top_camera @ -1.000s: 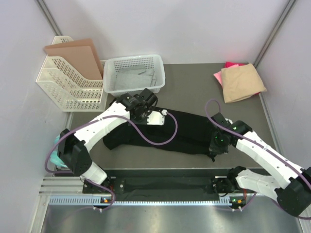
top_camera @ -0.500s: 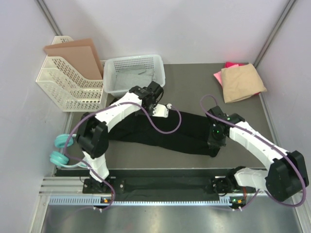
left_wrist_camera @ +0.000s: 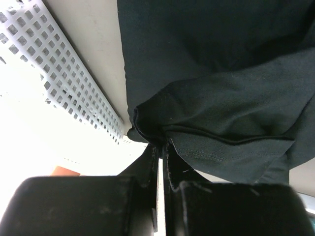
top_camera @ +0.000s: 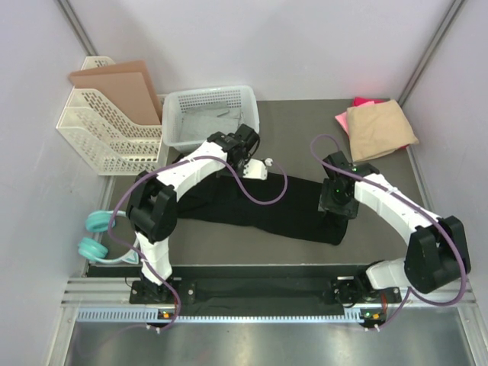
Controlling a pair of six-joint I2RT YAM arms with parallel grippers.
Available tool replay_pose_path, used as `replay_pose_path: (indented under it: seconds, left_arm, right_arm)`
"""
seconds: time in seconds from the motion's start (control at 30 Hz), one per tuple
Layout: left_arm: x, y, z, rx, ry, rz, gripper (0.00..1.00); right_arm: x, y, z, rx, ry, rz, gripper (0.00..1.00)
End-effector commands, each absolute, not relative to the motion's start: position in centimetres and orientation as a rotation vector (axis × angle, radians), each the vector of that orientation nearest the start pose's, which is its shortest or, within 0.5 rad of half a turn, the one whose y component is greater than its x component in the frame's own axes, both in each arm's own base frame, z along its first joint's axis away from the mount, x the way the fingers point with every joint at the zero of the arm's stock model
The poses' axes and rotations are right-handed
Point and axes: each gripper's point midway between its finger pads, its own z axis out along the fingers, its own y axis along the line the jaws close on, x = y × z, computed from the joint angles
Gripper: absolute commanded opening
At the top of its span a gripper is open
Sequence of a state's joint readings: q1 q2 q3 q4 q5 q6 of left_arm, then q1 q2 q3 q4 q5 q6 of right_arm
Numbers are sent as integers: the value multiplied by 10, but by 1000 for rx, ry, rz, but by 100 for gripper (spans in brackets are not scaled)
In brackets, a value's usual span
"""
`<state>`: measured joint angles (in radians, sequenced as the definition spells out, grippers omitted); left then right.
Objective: Fold and stack the t-shirts
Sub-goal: Fold the other side of the tshirt into a rectangle
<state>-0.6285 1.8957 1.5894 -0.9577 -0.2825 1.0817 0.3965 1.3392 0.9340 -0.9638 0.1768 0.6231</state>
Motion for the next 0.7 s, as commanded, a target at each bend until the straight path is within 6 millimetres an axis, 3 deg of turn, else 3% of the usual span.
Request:
replay_pose_path:
  seconds: [0.0, 0.17, 0.23, 0.33, 0.37, 0.47, 0.67]
  left_arm:
    - [393, -176, 131, -2464, -2324, -628, 0]
    - [394, -172, 138, -2464, -2347, -665, 0]
    - [395, -167, 139, -2444, -2364, -667, 0]
    - [393, -160, 137, -2418, -2383, -663, 0]
    - [393, -159, 137, -2416, -2393, -662, 0]
    - [387, -149, 129, -2387, -2409, -650, 0]
    - [372, -130, 111, -2330, -2446, -622, 0]
  right_arm:
    - [249, 65, 99, 368, 2734, -169, 66]
    - [266, 39, 118, 389, 2651, -327, 70]
    - [266, 38, 125, 369, 2649, -339, 70]
    - [255, 53, 138, 295, 2651, -260, 68]
    - [248, 65, 144, 280, 2660, -147, 67]
    - [234, 82, 134, 303, 2707, 29, 68]
    - [239, 93, 90, 434, 2786, 159, 66]
